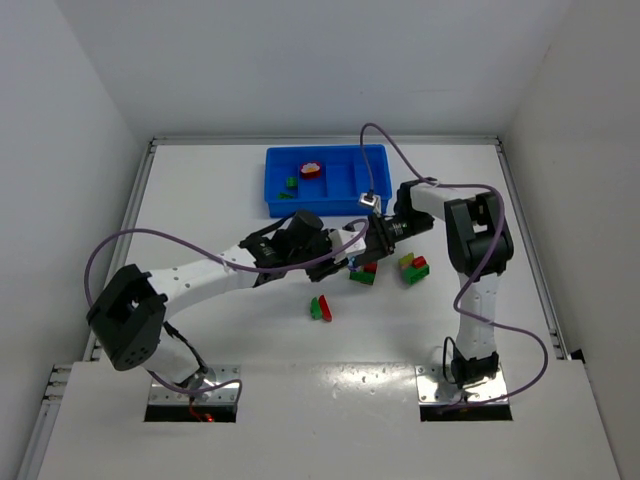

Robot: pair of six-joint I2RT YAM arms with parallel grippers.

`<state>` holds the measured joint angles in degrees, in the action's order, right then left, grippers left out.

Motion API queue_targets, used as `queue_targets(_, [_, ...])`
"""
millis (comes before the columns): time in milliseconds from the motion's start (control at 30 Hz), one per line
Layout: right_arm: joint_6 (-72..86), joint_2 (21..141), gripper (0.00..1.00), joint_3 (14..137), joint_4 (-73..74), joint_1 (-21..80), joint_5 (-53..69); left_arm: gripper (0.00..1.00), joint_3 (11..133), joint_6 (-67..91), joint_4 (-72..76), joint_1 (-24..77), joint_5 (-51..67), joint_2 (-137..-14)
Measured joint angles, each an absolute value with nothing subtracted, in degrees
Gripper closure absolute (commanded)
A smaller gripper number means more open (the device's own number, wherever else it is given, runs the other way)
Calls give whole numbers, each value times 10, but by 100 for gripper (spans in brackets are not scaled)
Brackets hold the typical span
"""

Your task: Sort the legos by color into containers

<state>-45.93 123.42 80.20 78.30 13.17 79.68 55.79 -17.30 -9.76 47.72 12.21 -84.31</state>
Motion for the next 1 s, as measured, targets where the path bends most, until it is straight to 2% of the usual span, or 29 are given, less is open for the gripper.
queue_targets(267, [-464, 1215, 100, 794, 783, 108, 795, 86, 548, -173, -69, 477, 116, -842])
queue_targets(533, [-470, 1153, 100, 799, 782, 11, 795, 87, 492, -173, -88, 456, 109, -815])
queue_targets(767, [-470, 1152, 100, 838, 781, 9, 767, 89, 490, -144, -81, 401, 111, -803])
queue_targets(900, [-427, 1121, 100, 851, 750, -2, 735, 92, 552, -105, -95, 364, 96, -830])
queue_targets(1000, [-293, 1025, 100, 791, 589, -17, 653, 92, 671, -66, -108, 336, 79, -887])
